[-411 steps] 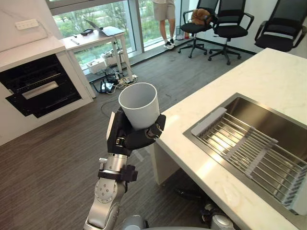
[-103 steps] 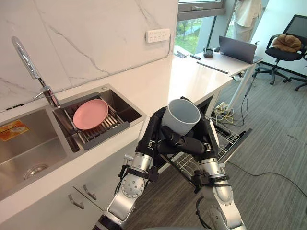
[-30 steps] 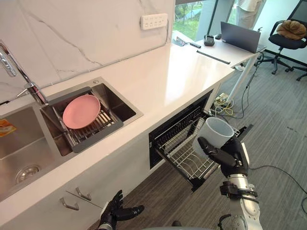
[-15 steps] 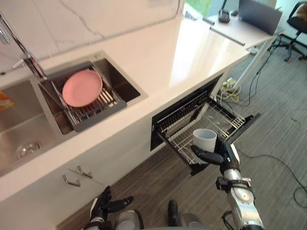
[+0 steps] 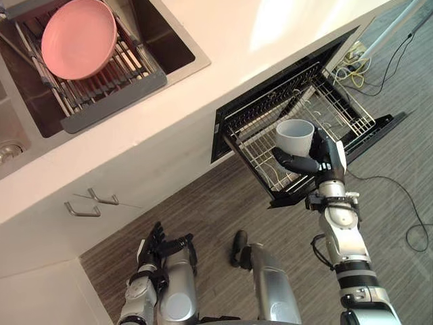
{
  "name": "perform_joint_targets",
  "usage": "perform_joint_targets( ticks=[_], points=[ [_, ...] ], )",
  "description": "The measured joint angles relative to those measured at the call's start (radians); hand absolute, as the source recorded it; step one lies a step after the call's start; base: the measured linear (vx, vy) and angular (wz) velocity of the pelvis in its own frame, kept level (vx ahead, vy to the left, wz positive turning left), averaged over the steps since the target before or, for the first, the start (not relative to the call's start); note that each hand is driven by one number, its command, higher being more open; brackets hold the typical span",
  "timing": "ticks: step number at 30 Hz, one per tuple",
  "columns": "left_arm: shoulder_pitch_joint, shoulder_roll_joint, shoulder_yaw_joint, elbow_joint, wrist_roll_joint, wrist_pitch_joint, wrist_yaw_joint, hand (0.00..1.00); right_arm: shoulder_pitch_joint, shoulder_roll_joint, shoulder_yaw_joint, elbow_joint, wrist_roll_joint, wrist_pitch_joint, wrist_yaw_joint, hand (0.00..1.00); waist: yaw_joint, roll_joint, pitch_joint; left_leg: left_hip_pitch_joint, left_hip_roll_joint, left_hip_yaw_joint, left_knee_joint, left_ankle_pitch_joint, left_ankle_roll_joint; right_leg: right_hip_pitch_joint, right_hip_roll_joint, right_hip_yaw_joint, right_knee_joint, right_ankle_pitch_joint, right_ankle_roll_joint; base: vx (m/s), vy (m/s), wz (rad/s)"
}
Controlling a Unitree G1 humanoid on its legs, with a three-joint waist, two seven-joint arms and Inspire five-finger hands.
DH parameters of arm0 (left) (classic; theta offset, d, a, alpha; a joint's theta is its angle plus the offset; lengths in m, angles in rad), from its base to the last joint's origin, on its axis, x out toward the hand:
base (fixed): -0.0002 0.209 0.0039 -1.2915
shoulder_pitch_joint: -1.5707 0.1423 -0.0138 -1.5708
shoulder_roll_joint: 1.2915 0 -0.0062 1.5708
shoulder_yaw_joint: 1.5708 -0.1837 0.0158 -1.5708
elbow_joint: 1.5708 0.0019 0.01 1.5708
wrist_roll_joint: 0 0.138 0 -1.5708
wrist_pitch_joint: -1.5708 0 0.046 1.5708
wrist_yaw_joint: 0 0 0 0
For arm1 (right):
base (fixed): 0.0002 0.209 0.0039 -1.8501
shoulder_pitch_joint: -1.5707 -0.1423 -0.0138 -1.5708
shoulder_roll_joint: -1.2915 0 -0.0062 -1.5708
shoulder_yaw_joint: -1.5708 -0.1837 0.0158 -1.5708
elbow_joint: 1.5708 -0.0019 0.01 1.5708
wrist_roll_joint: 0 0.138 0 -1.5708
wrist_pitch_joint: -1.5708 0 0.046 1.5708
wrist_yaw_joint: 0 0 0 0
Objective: Walk over to the sink, pick up the cup, carry it to the dishwasher, place the cup inside the dishwasher, then close the dishwasher door
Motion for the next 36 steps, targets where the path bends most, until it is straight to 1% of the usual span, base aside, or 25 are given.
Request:
perform_joint_targets(
  ticks=[2,3,5,6,8,11,13,16,18,22,24,29,30,36],
  points=[
    [-0.003,0.000,0.000,-0.004,0.000,0.000,0.000,1.00,-0.036,-0.019,0.017,0.029,-0.033,0.015,0.007,0.00,0.000,0.001,0.001,-0.017,0.004,-0.006,0.009,0.000,0.000,-0.015,0.001,-0.005,0.009,-0.004,-0.003,0.01,-0.053,0.04],
    [-0.006,0.000,0.000,-0.009,0.000,0.000,-0.001,1.00,-0.083,-0.032,0.036,0.077,-0.057,0.036,0.016,0.00,0.004,0.001,0.001,-0.031,0.007,-0.010,0.015,0.000,0.000,-0.028,0.002,-0.009,0.016,-0.005,-0.005,0.01,-0.043,0.03],
    [-0.010,0.001,0.001,-0.010,0.000,0.000,-0.002,1.00,-0.114,-0.041,0.053,0.113,-0.076,0.050,0.019,0.00,0.008,0.003,0.002,-0.041,0.010,-0.013,0.021,0.000,0.000,-0.036,0.004,-0.012,0.018,-0.004,-0.007,0.01,-0.020,0.01],
    [-0.018,0.000,0.000,-0.011,0.001,0.000,-0.003,1.00,-0.153,-0.049,0.073,0.162,-0.090,0.070,0.024,0.00,0.012,0.004,0.003,-0.054,0.013,-0.018,0.026,0.000,-0.001,-0.043,0.006,-0.018,0.019,-0.004,-0.008,0.00,-0.026,0.04],
    [-0.023,0.000,0.001,-0.011,0.000,0.000,-0.005,1.00,-0.194,-0.055,0.100,0.219,-0.094,0.093,0.033,0.00,0.017,0.006,0.008,-0.059,0.014,-0.023,0.028,0.000,-0.001,-0.045,0.006,-0.023,0.018,-0.005,-0.008,0.00,-0.021,0.05],
    [-0.029,0.000,0.000,-0.013,0.000,0.000,-0.015,1.00,-0.238,-0.061,0.131,0.284,-0.106,0.102,0.041,0.00,0.024,0.006,0.009,-0.074,0.014,-0.024,0.029,0.000,-0.001,-0.057,0.002,-0.029,0.018,-0.006,-0.007,0.00,0.000,0.00],
    [-0.035,0.000,0.001,-0.014,-0.001,0.000,-0.016,1.00,-0.282,-0.061,0.138,0.333,-0.118,0.103,0.041,0.00,0.029,0.007,0.009,-0.089,0.015,-0.024,0.030,0.000,-0.001,-0.071,-0.001,-0.035,0.018,-0.001,-0.013,0.02,-0.001,-0.01],
    [-0.038,0.000,0.000,-0.014,-0.008,-0.001,-0.016,1.00,-0.351,-0.068,0.146,0.403,-0.132,0.107,0.039,0.00,0.031,0.007,0.009,-0.097,0.015,-0.024,0.024,0.001,-0.002,-0.078,0.000,-0.036,0.013,0.001,-0.014,0.05,-0.009,0.00],
    [-0.040,-0.001,0.000,-0.014,-0.011,-0.001,-0.016,1.00,-0.383,-0.080,0.167,0.429,-0.137,0.115,0.039,0.00,0.031,0.008,0.010,-0.101,0.014,-0.024,0.016,0.003,-0.005,-0.082,0.000,-0.035,0.006,0.004,-0.013,0.04,-0.005,0.01],
    [-0.041,-0.006,-0.001,-0.016,-0.012,-0.001,-0.016,1.00,-0.431,-0.082,0.175,0.479,-0.205,0.135,0.035,0.00,0.034,0.010,0.011,-0.103,0.003,-0.019,-0.019,0.018,-0.012,-0.088,-0.003,-0.033,-0.019,0.014,-0.011,0.04,-0.009,0.03],
    [-0.040,-0.012,-0.003,-0.016,-0.031,-0.004,-0.016,1.00,-0.455,-0.085,0.175,0.516,-0.222,0.155,0.027,0.00,0.035,0.014,0.013,-0.105,-0.005,-0.018,-0.041,0.028,-0.014,-0.090,-0.006,-0.036,-0.035,0.020,-0.010,0.06,-0.012,0.06],
    [-0.040,-0.013,-0.013,-0.018,-0.041,-0.016,-0.015,1.00,-0.480,-0.100,0.176,0.526,-0.222,0.156,0.031,0.00,0.032,0.016,0.014,-0.105,-0.019,-0.014,-0.082,0.050,-0.014,-0.090,-0.008,-0.036,-0.074,0.046,-0.010,0.04,-0.001,0.01],
    [-0.040,-0.013,-0.021,-0.019,-0.048,-0.019,-0.015,1.00,-0.493,-0.103,0.176,0.537,-0.223,0.156,0.031,1.00,0.031,0.018,0.015,-0.106,-0.022,-0.010,-0.093,0.058,-0.012,-0.089,-0.008,-0.036,-0.090,0.057,-0.009,0.00,0.000,0.00],
    [-0.040,-0.017,-0.031,-0.021,-0.054,-0.023,-0.015,1.00,-0.533,-0.106,0.175,0.578,-0.223,0.165,-0.008,1.00,0.034,0.032,0.023,-0.109,-0.024,0.006,-0.102,0.066,-0.006,-0.092,-0.008,-0.025,-0.121,0.081,-0.007,-0.03,0.027,-0.05]
  ],
)
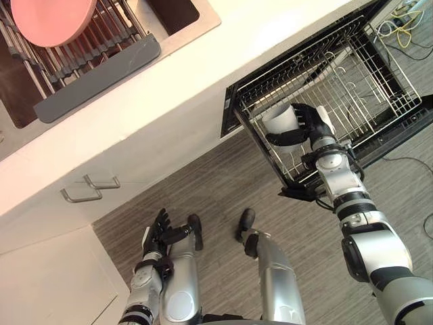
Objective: Walk over to the sink, pick up the cup, carry it to the dishwasher, place the cup inside the dishwasher, then close the dishwasher door
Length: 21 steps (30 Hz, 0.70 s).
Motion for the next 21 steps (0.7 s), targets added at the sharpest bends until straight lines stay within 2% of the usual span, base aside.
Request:
perform_joint_targets(
  ticks=[7,12,17,18,20,21],
  points=[
    [0.000,-0.009,-0.001,-0.012,-0.033,-0.022,0.000,1.00,-0.005,-0.011,-0.004,0.027,0.025,0.006,-0.019,1.00,-0.001,0.002,0.001,0.000,0.001,0.015,0.000,0.001,0.002,-0.009,0.004,0.015,-0.001,0.009,0.001,0.02,0.016,-0.06],
    [0.005,-0.018,-0.003,-0.022,-0.034,-0.027,0.001,1.00,0.010,-0.031,-0.007,-0.041,0.095,-0.024,-0.034,1.00,-0.009,0.003,0.001,0.035,-0.001,0.021,-0.006,0.001,0.002,0.018,0.005,0.023,0.001,0.009,0.001,0.01,0.006,-0.03],
    [0.039,-0.023,-0.028,-0.054,-0.035,-0.026,0.001,1.00,0.149,-0.033,-0.023,-0.344,0.150,-0.094,-0.077,1.00,-0.022,0.003,0.001,0.115,0.000,0.031,-0.038,0.003,-0.001,0.095,0.012,0.025,-0.036,0.011,0.002,-0.02,0.008,-0.03],
    [0.051,-0.025,-0.031,-0.066,-0.034,-0.026,0.000,1.00,0.215,-0.025,-0.051,-0.462,0.153,-0.108,-0.078,1.00,-0.023,0.003,0.001,0.141,-0.002,0.035,-0.055,0.007,-0.004,0.119,0.012,0.025,-0.049,0.011,0.003,0.00,0.000,0.00],
    [0.059,-0.028,-0.031,-0.071,-0.034,-0.026,0.000,1.00,0.271,-0.007,-0.073,-0.554,0.154,-0.120,-0.083,1.00,-0.026,0.002,0.000,0.162,-0.005,0.037,-0.072,0.011,-0.006,0.136,0.013,0.024,-0.060,0.011,0.003,0.04,0.001,0.02],
    [0.068,-0.032,-0.030,-0.072,-0.033,-0.021,0.000,1.00,0.338,0.028,-0.091,-0.656,0.153,-0.130,-0.092,1.00,-0.031,0.001,-0.006,0.190,-0.010,0.041,-0.099,0.018,-0.009,0.159,0.013,0.024,-0.075,0.011,0.003,0.06,-0.004,0.01]
  ],
)
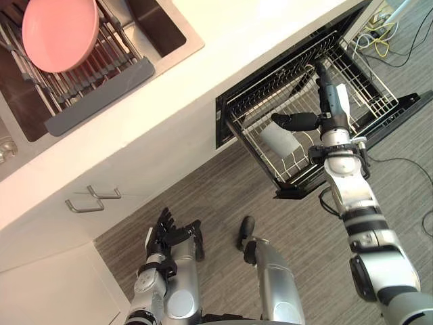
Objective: Walk over to the sink, pick up the cup, carry it to the dishwasher, place the cup inside the dishwasher, then close the dishwasher door
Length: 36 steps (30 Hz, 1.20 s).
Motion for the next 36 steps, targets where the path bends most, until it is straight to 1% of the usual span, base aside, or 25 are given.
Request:
perform_joint_targets(
  ticks=[1,3,5,6,8,9,11,12,14,15,19,22,25,27,28,29,30,31,33,34,35,36],
  points=[
    [0.006,-0.002,0.000,0.000,0.000,0.003,0.000,1.00,0.025,0.015,-0.001,-0.034,0.000,-0.002,-0.002,1.00,-0.004,-0.001,-0.006,0.010,-0.002,0.003,-0.011,0.003,0.000,0.007,0.000,0.001,-0.005,0.000,0.000,0.13,-0.009,0.00],
    [0.029,-0.010,0.001,0.003,0.001,0.009,0.000,1.00,0.110,0.069,0.001,-0.119,0.000,-0.004,-0.001,1.00,-0.013,-0.001,-0.038,0.042,-0.010,0.009,-0.050,0.013,-0.005,0.030,0.001,0.002,-0.028,0.000,0.001,0.16,-0.010,0.01],
    [0.054,-0.022,0.001,0.020,0.008,0.011,-0.001,1.00,0.240,0.150,0.002,-0.189,-0.003,-0.008,0.000,1.00,-0.025,0.000,-0.084,0.102,-0.028,0.010,-0.123,0.032,-0.009,0.079,0.001,0.003,-0.067,0.000,0.002,0.19,-0.011,0.07],
    [0.058,-0.024,0.001,0.030,0.012,0.011,-0.001,1.00,0.271,0.168,0.003,-0.195,-0.004,-0.011,0.001,1.00,-0.027,-0.002,-0.099,0.115,-0.033,0.010,-0.143,0.039,-0.010,0.091,0.001,0.002,-0.079,0.000,0.002,0.18,-0.012,0.11],
    [0.066,-0.027,-0.001,0.079,0.023,0.011,-0.003,1.00,0.372,0.209,0.003,-0.196,-0.004,-0.020,0.003,1.00,-0.038,-0.002,-0.149,0.177,-0.055,0.007,-0.224,0.063,-0.009,0.150,0.003,-0.004,-0.139,0.008,0.011,0.16,-0.006,0.13],
    [0.069,-0.027,-0.001,0.090,0.023,0.011,-0.003,1.00,0.395,0.214,0.004,-0.196,-0.005,-0.027,0.004,1.00,-0.044,-0.001,-0.162,0.191,-0.060,0.003,-0.243,0.069,-0.013,0.164,0.005,-0.007,-0.155,0.012,0.014,0.14,0.001,0.15],
    [0.085,-0.022,-0.001,0.127,0.023,0.011,-0.006,1.00,0.481,0.220,0.005,-0.197,-0.004,-0.083,0.008,1.00,-0.061,0.002,-0.202,0.244,-0.073,-0.010,-0.305,0.085,-0.021,0.226,0.008,-0.019,-0.219,0.028,0.021,0.14,0.020,0.13],
    [0.091,-0.020,-0.001,0.132,0.025,0.011,-0.006,1.00,0.497,0.221,0.005,-0.197,-0.004,-0.095,0.012,1.00,-0.065,0.003,-0.211,0.257,-0.075,-0.011,-0.316,0.087,-0.021,0.241,0.009,-0.020,-0.232,0.030,0.024,0.12,0.044,0.07],
    [0.115,-0.006,-0.001,0.162,0.049,0.012,-0.005,1.00,0.557,0.237,0.004,-0.197,-0.004,-0.136,0.040,1.00,-0.080,0.004,-0.256,0.305,-0.086,-0.015,-0.357,0.093,-0.020,0.296,0.012,-0.024,-0.283,0.044,0.032,0.13,0.064,0.03],
    [0.127,-0.002,0.000,0.173,0.053,0.012,-0.004,1.00,0.584,0.247,0.004,-0.197,-0.004,-0.161,0.055,1.00,-0.080,0.006,-0.276,0.327,-0.092,-0.026,-0.371,0.093,-0.021,0.324,0.015,-0.024,-0.310,0.051,0.037,0.10,0.055,0.01],
    [0.148,0.007,0.000,0.196,0.062,0.013,-0.004,1.00,0.634,0.278,0.004,-0.197,0.000,-0.218,0.107,1.00,-0.079,0.007,-0.299,0.372,-0.105,-0.057,-0.377,0.094,-0.021,0.398,0.010,-0.035,-0.363,0.069,0.045,0.02,0.037,0.08],
    [0.176,0.008,0.003,0.199,0.062,0.013,-0.004,1.00,0.666,0.319,0.006,-0.196,0.019,-0.239,0.158,1.00,-0.075,0.007,-0.299,0.385,-0.107,-0.073,-0.341,0.094,-0.021,0.442,0.000,-0.055,-0.366,0.069,0.046,-0.04,0.025,0.26],
    [0.181,0.003,0.011,0.196,0.061,0.008,-0.003,1.00,0.689,0.339,0.006,-0.196,0.034,-0.251,0.198,1.00,-0.071,0.009,-0.299,0.364,-0.104,-0.077,-0.270,0.095,-0.022,0.471,-0.016,-0.077,-0.358,0.063,0.044,-0.11,0.028,0.28],
    [0.184,0.002,0.009,0.198,0.063,0.004,-0.006,1.00,0.707,0.342,0.003,-0.197,0.038,-0.268,0.210,1.00,-0.079,0.012,-0.301,0.357,-0.101,-0.052,-0.261,0.096,-0.024,0.483,-0.026,-0.114,-0.343,0.043,0.039,-0.16,0.040,0.59],
    [0.186,0.002,0.006,0.199,0.076,0.004,-0.008,1.00,0.721,0.348,-0.004,-0.198,0.040,-0.278,0.214,1.00,-0.085,0.009,-0.303,0.367,-0.095,0.014,-0.307,0.103,-0.012,0.487,-0.033,-0.152,-0.338,0.030,0.047,-0.18,0.048,0.76],
    [0.184,0.003,0.005,0.201,0.078,0.005,-0.011,1.00,0.726,0.349,-0.017,-0.197,0.040,-0.278,0.214,1.00,-0.085,0.009,-0.306,0.375,-0.095,0.042,-0.342,0.101,0.021,0.486,-0.036,-0.169,-0.336,0.028,0.049,-0.18,0.047,0.64],
    [0.182,0.005,0.005,0.199,0.078,0.004,-0.012,1.00,0.729,0.350,-0.023,-0.198,0.040,-0.278,0.213,1.00,-0.078,0.005,-0.306,0.380,-0.094,0.061,-0.356,0.105,0.028,0.487,-0.037,-0.170,-0.336,0.028,0.051,-0.13,0.017,0.40],
    [0.181,0.006,0.006,0.202,0.079,0.002,-0.020,1.00,0.730,0.350,-0.025,-0.204,0.039,-0.278,0.212,1.00,-0.077,0.005,-0.308,0.382,-0.092,0.086,-0.372,0.116,0.026,0.487,-0.041,-0.168,-0.337,0.029,0.052,-0.08,0.006,0.33],
    [0.181,0.005,0.008,0.214,0.077,0.001,-0.027,1.00,0.727,0.346,-0.025,-0.207,0.039,-0.282,0.212,1.00,-0.076,0.012,-0.312,0.389,-0.110,0.088,-0.403,0.141,0.022,0.481,-0.054,-0.152,-0.327,0.032,0.056,-0.06,0.051,0.29],
    [0.181,0.005,0.009,0.216,0.076,0.001,-0.028,1.00,0.725,0.342,-0.024,-0.205,0.039,-0.282,0.213,1.00,-0.073,0.015,-0.315,0.392,-0.119,0.087,-0.411,0.144,0.023,0.475,-0.059,-0.141,-0.318,0.031,0.059,-0.02,0.089,0.07],
    [0.182,0.004,0.012,0.222,0.075,0.002,-0.028,1.00,0.718,0.330,-0.023,-0.200,0.039,-0.282,0.214,1.00,-0.070,0.019,-0.320,0.392,-0.128,0.086,-0.416,0.143,0.024,0.462,-0.070,-0.135,-0.296,0.022,0.068,0.01,0.071,0.02],
    [0.182,0.004,0.012,0.223,0.076,0.002,-0.029,1.00,0.714,0.324,-0.023,-0.197,0.039,-0.282,0.215,1.00,-0.071,0.019,-0.321,0.391,-0.133,0.085,-0.415,0.142,0.027,0.455,-0.078,-0.134,-0.280,0.015,0.072,0.03,0.092,0.06]
  ],
)
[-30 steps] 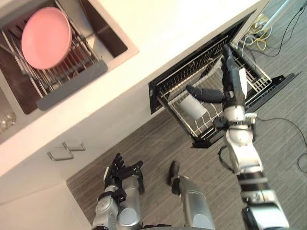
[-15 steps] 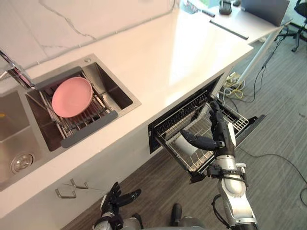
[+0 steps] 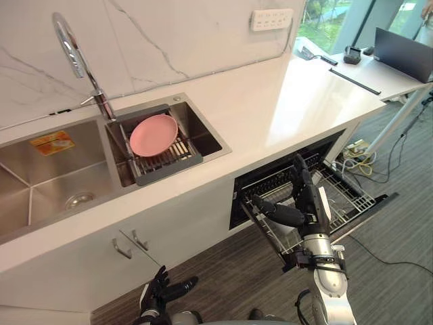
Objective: Walk over to the sink, pick up the cup, carry it to the dishwasher, place the cup inside the dishwasher, then close the dishwasher door
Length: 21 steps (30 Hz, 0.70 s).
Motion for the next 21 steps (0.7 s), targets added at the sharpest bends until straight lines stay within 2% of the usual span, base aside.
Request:
perform_joint_targets(
  ticks=[2,3,4,5,6,7,8,9,10,11,12,13,14,15,18,21],
  points=[
    [-0.002,0.006,0.000,0.002,0.000,0.006,-0.011,1.00,-0.009,-0.011,-0.012,0.003,0.010,0.000,-0.002,1.00,-0.002,-0.007,0.003,0.015,-0.029,-0.017,0.000,-0.013,0.019,-0.026,-0.050,-0.008,0.116,-0.049,0.031,0.09,0.101,0.23],
    [-0.002,0.009,0.000,0.001,0.000,0.007,-0.014,1.00,-0.011,-0.010,-0.014,0.008,0.017,0.000,-0.005,1.00,-0.004,-0.012,0.006,0.028,-0.039,-0.026,-0.006,-0.014,0.021,-0.031,-0.066,-0.007,0.167,-0.069,0.033,0.15,0.108,0.38],
    [-0.004,0.012,-0.002,0.007,0.003,0.012,-0.014,1.00,-0.020,-0.014,-0.015,0.026,0.019,0.000,-0.020,1.00,-0.007,-0.019,0.010,0.058,-0.056,-0.042,-0.015,-0.014,0.020,-0.065,-0.103,0.009,0.307,-0.092,0.034,0.17,0.108,0.45],
    [-0.003,0.016,-0.009,0.007,0.003,0.016,-0.014,1.00,-0.026,-0.017,-0.015,0.040,0.019,0.001,-0.030,1.00,-0.008,-0.022,0.012,0.087,-0.066,-0.063,-0.025,-0.010,0.028,-0.091,-0.129,0.035,0.427,-0.092,0.032,0.13,0.084,0.51],
    [-0.004,0.021,-0.013,0.004,0.004,0.019,-0.014,1.00,-0.028,-0.017,-0.015,0.042,0.019,0.001,-0.034,1.00,-0.010,-0.022,0.012,0.103,-0.072,-0.079,-0.027,-0.011,0.032,-0.101,-0.140,0.050,0.478,-0.090,0.030,0.15,0.043,0.72],
    [-0.003,0.028,-0.020,0.003,0.005,0.023,-0.013,1.00,-0.027,-0.018,-0.012,0.046,0.018,0.001,-0.038,1.00,-0.018,-0.032,0.010,0.122,-0.076,-0.117,-0.028,-0.016,0.040,-0.116,-0.146,0.087,0.545,-0.099,0.013,0.13,-0.007,0.69],
    [-0.003,0.031,-0.022,0.004,0.006,0.027,-0.013,1.00,-0.027,-0.018,-0.011,0.048,0.016,0.001,-0.038,1.00,-0.020,-0.031,0.008,0.123,-0.075,-0.136,-0.028,-0.017,0.041,-0.117,-0.137,0.106,0.545,-0.118,0.005,0.17,-0.051,0.95],
    [-0.005,0.043,-0.021,0.006,0.008,0.036,-0.011,1.00,-0.031,-0.021,-0.010,0.054,0.015,0.001,-0.035,1.00,-0.024,-0.038,0.006,0.123,-0.067,-0.173,-0.029,-0.017,0.042,-0.116,-0.107,0.148,0.505,-0.152,0.004,0.18,-0.102,1.00],
    [-0.005,0.049,-0.019,0.008,0.010,0.042,-0.008,1.00,-0.042,-0.030,-0.010,0.070,0.015,0.001,-0.035,1.00,-0.029,-0.039,0.007,0.120,-0.051,-0.217,-0.027,-0.017,0.040,-0.115,-0.060,0.189,0.442,-0.167,0.004,0.17,-0.120,1.05],
    [-0.004,0.051,-0.017,0.008,0.011,0.043,-0.005,1.00,-0.047,-0.035,-0.011,0.078,0.015,0.001,-0.035,1.00,-0.032,-0.038,0.008,0.118,-0.041,-0.240,-0.024,-0.018,0.034,-0.115,-0.033,0.215,0.405,-0.167,0.005,0.18,-0.187,1.15],
    [0.000,0.060,-0.003,0.005,0.017,0.042,-0.006,1.00,-0.045,-0.037,-0.012,0.080,0.014,0.001,-0.042,1.00,-0.032,-0.058,0.003,0.107,-0.044,-0.283,-0.012,-0.023,0.006,-0.109,0.002,0.273,0.282,-0.113,0.015,0.14,-0.171,0.92],
    [-0.004,0.076,0.007,0.003,0.022,0.039,-0.006,1.00,-0.049,-0.037,-0.013,0.080,0.013,0.000,-0.042,1.00,-0.029,-0.092,0.000,0.110,-0.063,-0.299,-0.008,-0.028,-0.005,-0.103,-0.013,0.290,0.236,-0.070,0.037,0.15,-0.190,0.79],
    [-0.007,0.080,0.011,0.010,0.027,0.040,0.000,1.00,-0.051,-0.043,-0.013,0.084,0.013,0.001,-0.041,1.00,-0.025,-0.090,-0.001,0.113,-0.060,-0.310,-0.007,-0.031,-0.013,-0.079,-0.016,0.290,0.216,-0.082,0.038,0.13,-0.161,0.38],
    [0.001,0.069,0.019,0.011,0.041,0.039,0.003,1.00,-0.055,-0.059,-0.013,0.087,0.014,0.001,-0.036,1.00,-0.020,-0.066,-0.004,0.113,-0.036,-0.319,-0.016,-0.031,-0.027,-0.051,0.005,0.270,0.162,-0.073,0.032,0.14,-0.179,0.23],
    [0.025,0.053,0.040,0.009,0.044,0.040,0.002,1.00,-0.058,-0.098,-0.020,0.088,0.014,0.002,-0.020,1.00,-0.013,-0.040,-0.016,0.115,-0.006,-0.331,-0.056,-0.017,-0.051,-0.019,0.042,0.245,0.077,-0.041,0.018,0.12,-0.124,0.12],
    [0.035,0.057,0.050,0.013,0.054,0.042,0.000,1.00,-0.086,-0.122,-0.038,0.108,0.015,0.007,-0.015,1.00,-0.012,-0.047,-0.014,0.134,0.007,-0.337,-0.095,-0.001,-0.063,0.018,0.058,0.234,0.016,-0.017,0.015,0.05,-0.041,0.07]
  ],
)
